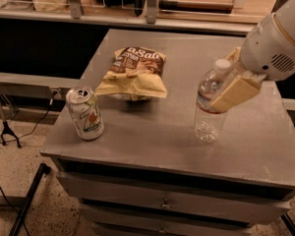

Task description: Move water bottle near brown chip bag

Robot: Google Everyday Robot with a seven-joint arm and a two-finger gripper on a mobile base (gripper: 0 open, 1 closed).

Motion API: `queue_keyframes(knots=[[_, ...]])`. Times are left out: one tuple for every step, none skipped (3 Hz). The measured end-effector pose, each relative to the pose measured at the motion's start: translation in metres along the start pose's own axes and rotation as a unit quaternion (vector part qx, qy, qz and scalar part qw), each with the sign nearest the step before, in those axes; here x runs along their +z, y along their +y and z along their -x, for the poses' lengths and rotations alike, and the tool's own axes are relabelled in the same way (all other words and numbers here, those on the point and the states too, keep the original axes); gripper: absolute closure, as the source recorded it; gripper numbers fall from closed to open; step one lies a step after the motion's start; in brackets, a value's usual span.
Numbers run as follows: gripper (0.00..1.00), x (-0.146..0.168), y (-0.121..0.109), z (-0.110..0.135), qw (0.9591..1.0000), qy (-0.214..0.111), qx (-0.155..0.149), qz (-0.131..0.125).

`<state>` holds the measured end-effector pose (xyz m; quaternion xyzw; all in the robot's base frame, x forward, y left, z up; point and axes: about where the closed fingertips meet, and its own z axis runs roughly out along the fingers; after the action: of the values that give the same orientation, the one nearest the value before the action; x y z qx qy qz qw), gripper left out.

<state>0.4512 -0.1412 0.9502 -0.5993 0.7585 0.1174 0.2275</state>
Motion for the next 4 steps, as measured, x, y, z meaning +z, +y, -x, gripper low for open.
queue_keyframes(knots=[[1.00, -0.011, -0.012, 0.013, 0.9997, -0.015, -0.007, -0.017], [1.00, -0.015, -0.036, 0.030, 0.9992, -0.028, -0.006, -0.030], [1.00, -0.010, -0.071, 0.047, 0.9985, -0.038, -0.008, -0.038], [1.00, 0.000, -0.106, 0.054, 0.9979, -0.045, -0.007, -0.046]])
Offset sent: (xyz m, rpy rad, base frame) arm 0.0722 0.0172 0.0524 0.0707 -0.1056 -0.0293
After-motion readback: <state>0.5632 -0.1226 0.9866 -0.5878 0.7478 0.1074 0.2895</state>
